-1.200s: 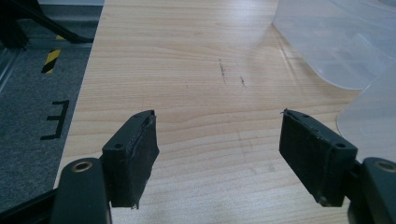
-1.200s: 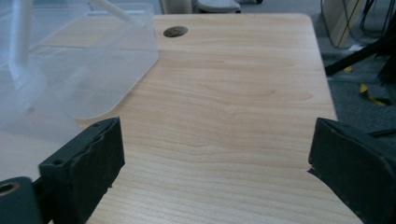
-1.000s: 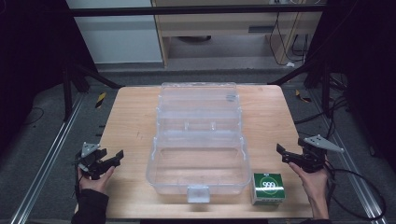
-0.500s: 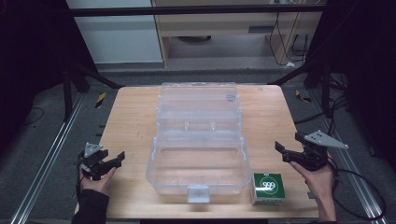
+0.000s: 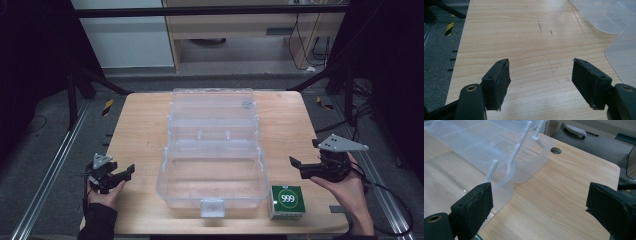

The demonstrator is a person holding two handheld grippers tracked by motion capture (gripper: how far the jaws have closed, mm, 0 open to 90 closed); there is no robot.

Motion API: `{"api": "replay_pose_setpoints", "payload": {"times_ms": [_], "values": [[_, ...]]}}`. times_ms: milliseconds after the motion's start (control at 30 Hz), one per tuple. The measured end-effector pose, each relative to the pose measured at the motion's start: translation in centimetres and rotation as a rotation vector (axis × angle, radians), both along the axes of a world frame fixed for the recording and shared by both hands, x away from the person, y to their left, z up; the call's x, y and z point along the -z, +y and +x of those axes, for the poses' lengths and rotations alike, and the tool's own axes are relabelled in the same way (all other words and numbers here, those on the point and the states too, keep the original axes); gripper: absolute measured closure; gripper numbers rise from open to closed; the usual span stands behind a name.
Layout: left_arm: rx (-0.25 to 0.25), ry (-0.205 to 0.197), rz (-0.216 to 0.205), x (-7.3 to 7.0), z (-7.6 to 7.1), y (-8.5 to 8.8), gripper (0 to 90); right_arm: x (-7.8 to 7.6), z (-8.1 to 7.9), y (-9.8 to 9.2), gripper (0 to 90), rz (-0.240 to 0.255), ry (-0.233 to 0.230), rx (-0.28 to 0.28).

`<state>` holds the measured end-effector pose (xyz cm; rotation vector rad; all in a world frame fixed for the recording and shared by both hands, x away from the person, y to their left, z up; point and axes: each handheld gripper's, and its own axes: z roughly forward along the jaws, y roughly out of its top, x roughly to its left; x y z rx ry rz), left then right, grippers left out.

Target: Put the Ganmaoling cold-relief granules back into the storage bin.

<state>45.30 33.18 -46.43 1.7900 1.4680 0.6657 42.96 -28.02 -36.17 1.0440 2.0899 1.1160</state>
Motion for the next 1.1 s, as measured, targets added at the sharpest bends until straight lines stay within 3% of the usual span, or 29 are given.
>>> {"api": "replay_pose_setpoints", "payload": {"times_ms": [167, 300, 667, 1100], "values": [[0.006, 0.007, 0.007, 0.1, 0.0, -0.1, 29.8, -0.7, -0.4, 0.6, 5.5, -0.065, 0.009, -0.049], [0.008, 0.010, 0.012, 0.2, 0.1, -0.1, 29.8, -0.9, -0.7, 0.8, 4.6, -0.089, 0.025, -0.076], [0.021, 0.022, 0.034, 0.5, 0.2, -0.3, 29.7, -0.6, -2.0, 2.5, 3.3, -0.257, 0.137, -0.222], [0.026, 0.025, 0.036, 0.5, 0.2, -0.3, 29.7, 0.6, -2.6, 3.8, 2.2, -0.343, 0.227, -0.314]]}}
